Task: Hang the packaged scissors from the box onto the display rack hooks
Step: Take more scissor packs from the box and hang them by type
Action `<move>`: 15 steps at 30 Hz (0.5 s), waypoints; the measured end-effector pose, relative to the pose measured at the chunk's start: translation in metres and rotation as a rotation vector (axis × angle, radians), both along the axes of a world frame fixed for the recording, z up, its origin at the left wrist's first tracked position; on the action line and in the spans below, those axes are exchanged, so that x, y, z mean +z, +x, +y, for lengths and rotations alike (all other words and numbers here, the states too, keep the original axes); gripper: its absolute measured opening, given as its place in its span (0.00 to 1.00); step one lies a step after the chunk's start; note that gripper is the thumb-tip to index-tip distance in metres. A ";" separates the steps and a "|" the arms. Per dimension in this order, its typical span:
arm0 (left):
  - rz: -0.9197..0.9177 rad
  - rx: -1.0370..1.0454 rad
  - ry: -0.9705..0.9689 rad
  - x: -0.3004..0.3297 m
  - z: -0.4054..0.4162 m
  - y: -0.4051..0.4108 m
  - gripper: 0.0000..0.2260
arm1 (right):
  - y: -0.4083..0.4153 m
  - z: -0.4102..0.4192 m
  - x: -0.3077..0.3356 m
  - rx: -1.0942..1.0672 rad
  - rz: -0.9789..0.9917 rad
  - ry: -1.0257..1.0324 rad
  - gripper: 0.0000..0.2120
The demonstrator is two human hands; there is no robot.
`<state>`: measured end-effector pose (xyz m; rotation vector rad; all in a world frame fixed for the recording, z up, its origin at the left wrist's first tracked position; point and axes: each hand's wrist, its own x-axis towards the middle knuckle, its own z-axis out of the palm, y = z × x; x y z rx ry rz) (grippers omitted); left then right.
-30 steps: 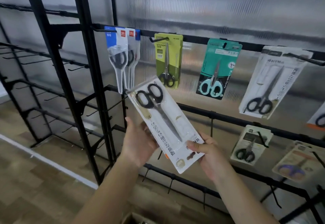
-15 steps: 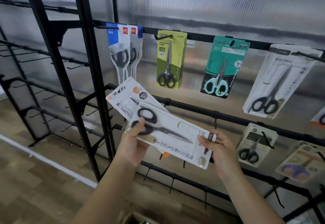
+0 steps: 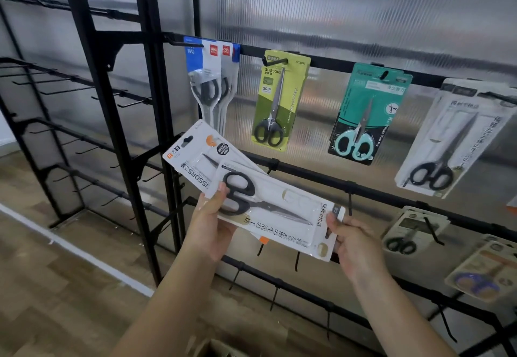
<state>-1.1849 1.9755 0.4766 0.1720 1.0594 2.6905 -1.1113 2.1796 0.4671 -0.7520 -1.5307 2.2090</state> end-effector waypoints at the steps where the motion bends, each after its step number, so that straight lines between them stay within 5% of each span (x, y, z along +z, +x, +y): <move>1: -0.004 0.006 0.010 0.000 -0.001 -0.001 0.27 | -0.001 -0.001 0.000 -0.006 0.011 0.023 0.02; 9: 0.033 0.010 -0.063 -0.011 -0.019 -0.009 0.22 | -0.002 0.010 0.015 -0.014 0.040 0.140 0.03; 15: 0.115 -0.033 -0.326 -0.022 -0.020 -0.002 0.18 | -0.023 0.023 0.058 -0.088 0.096 0.697 0.12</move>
